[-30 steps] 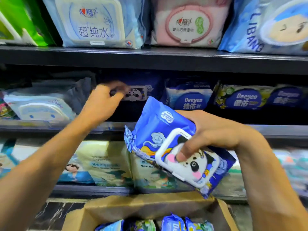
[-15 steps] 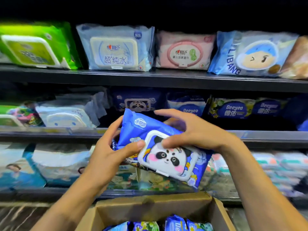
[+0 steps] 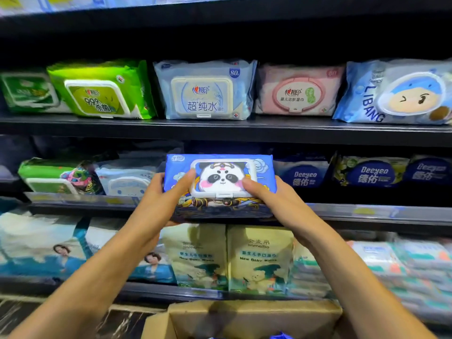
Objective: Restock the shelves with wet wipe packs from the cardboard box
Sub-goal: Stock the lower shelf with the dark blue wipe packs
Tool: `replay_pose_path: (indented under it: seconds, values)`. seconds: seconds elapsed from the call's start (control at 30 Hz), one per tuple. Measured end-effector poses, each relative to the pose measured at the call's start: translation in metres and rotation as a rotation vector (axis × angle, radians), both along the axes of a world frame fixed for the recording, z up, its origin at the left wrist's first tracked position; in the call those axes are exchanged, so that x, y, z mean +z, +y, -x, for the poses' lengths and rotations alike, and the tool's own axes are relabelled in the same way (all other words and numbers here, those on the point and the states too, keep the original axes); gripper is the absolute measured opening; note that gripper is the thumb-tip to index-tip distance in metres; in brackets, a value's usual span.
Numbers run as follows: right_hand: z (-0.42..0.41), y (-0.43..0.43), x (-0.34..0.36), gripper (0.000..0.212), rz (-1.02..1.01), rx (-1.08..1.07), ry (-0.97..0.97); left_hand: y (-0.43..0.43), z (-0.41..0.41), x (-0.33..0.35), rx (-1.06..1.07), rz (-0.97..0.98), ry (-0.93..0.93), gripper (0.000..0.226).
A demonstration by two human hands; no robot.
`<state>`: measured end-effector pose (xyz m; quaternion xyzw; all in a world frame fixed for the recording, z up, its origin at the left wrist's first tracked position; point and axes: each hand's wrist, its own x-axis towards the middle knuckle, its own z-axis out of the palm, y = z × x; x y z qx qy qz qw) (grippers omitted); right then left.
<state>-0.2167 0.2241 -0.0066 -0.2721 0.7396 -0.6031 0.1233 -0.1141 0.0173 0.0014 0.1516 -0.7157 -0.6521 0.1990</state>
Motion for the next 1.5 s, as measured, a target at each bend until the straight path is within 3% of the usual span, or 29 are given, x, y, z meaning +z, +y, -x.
replay_pose_path:
  seconds: [0.13,0.27,0.4,0.47,0.53,0.63,0.7,0.73,0.8,0.87,1.03,1.27,1.4,1.5]
  values:
    - [0.012,-0.016,-0.002,0.073,-0.132,-0.259,0.149,-0.008,0.016,0.003,-0.045,0.263,-0.010,0.024]
    - [0.017,-0.023,-0.004,0.080,-0.233,-0.367,0.195,-0.014,0.034,-0.003,-0.037,0.302,-0.009,0.017]
    - [0.024,-0.027,-0.011,0.071,-0.187,-0.397,0.234,-0.018,0.050,-0.010,0.019,0.315,0.085,0.011]
    - [0.029,-0.031,-0.014,0.066,-0.099,-0.363,0.236,-0.026,0.058,-0.018,0.093,0.330,0.144,0.021]
    - [0.036,-0.036,-0.017,0.076,-0.049,-0.345,0.236,-0.036,0.066,-0.025,0.120,0.353,0.173,0.037]
    - [0.051,-0.046,-0.020,0.088,-0.103,-0.356,0.272,-0.046,0.080,-0.028,0.139,0.407,0.079,0.037]
    - [0.063,-0.051,-0.023,0.084,-0.246,-0.375,0.305,-0.053,0.091,-0.034,0.163,0.471,-0.047,0.033]
    - [0.068,-0.052,-0.025,0.076,-0.337,-0.384,0.312,-0.057,0.096,-0.038,0.175,0.507,-0.087,0.038]
    - [0.076,-0.052,-0.028,0.061,-0.437,-0.405,0.307,-0.062,0.107,-0.042,0.161,0.537,-0.053,0.071]
    - [0.082,-0.050,-0.028,0.060,-0.466,-0.419,0.324,-0.067,0.115,-0.042,0.118,0.563,-0.013,0.092]
    - [0.099,-0.056,-0.030,0.068,-0.525,-0.400,0.381,-0.076,0.131,-0.042,0.101,0.794,-0.118,0.067]
    - [0.143,-0.082,-0.021,0.073,-0.730,-0.400,0.295,-0.080,0.157,-0.038,0.109,0.948,-0.222,0.066]
    - [0.130,-0.078,-0.022,0.077,-0.764,-0.426,0.359,-0.079,0.156,-0.030,0.145,1.096,-0.382,0.067]
    - [0.110,-0.059,-0.023,0.072,-0.802,-0.486,0.566,-0.074,0.143,-0.024,0.120,1.218,-0.463,0.074]
